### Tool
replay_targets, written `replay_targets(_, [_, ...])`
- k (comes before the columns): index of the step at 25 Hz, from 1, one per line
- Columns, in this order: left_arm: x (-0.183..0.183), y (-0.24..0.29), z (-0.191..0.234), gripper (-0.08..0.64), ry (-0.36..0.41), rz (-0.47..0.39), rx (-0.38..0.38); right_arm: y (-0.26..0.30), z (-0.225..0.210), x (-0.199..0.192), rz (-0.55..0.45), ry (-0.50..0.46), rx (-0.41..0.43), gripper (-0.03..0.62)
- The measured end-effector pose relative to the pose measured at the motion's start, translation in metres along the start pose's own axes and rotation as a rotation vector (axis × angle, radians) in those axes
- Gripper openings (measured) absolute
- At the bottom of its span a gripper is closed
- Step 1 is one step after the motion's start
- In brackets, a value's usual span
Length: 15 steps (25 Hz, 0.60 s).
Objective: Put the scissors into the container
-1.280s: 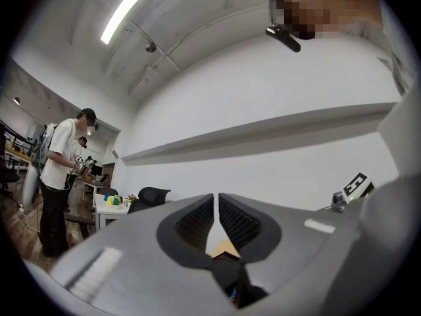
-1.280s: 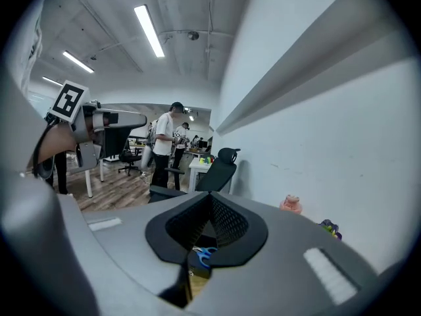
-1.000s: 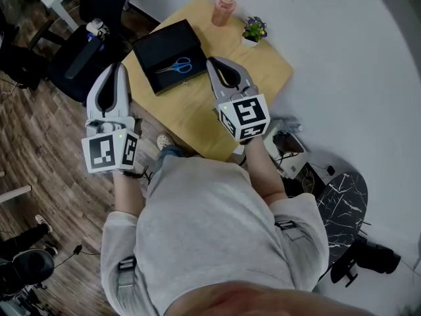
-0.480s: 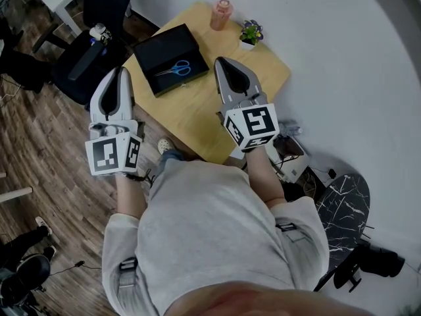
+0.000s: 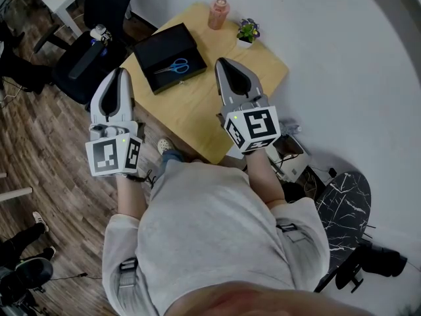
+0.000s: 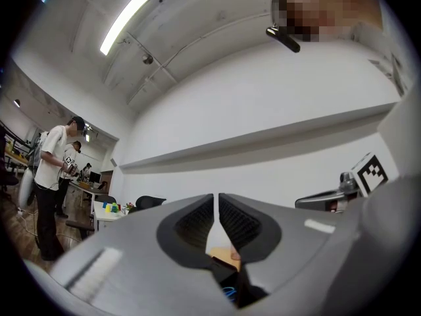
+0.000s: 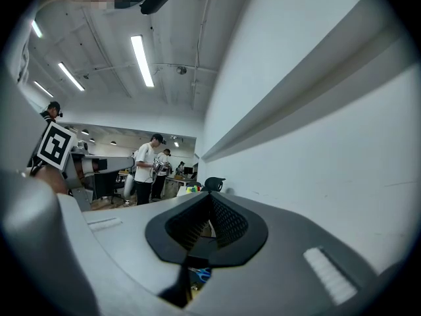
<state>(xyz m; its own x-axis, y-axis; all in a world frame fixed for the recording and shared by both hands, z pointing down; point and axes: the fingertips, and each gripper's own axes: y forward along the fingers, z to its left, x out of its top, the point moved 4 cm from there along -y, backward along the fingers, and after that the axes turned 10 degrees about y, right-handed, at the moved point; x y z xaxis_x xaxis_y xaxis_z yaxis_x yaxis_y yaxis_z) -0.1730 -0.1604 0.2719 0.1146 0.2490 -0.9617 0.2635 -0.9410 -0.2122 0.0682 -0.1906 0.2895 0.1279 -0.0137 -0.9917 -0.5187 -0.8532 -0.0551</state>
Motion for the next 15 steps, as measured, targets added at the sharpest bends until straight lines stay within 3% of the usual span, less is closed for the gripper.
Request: replay_targets(15, [0.003,-0.025,-0.014,0.081,-0.004,0.009,0.010,-0.025,0.011,0.003,-0.016,0.011,0.019,0.005])
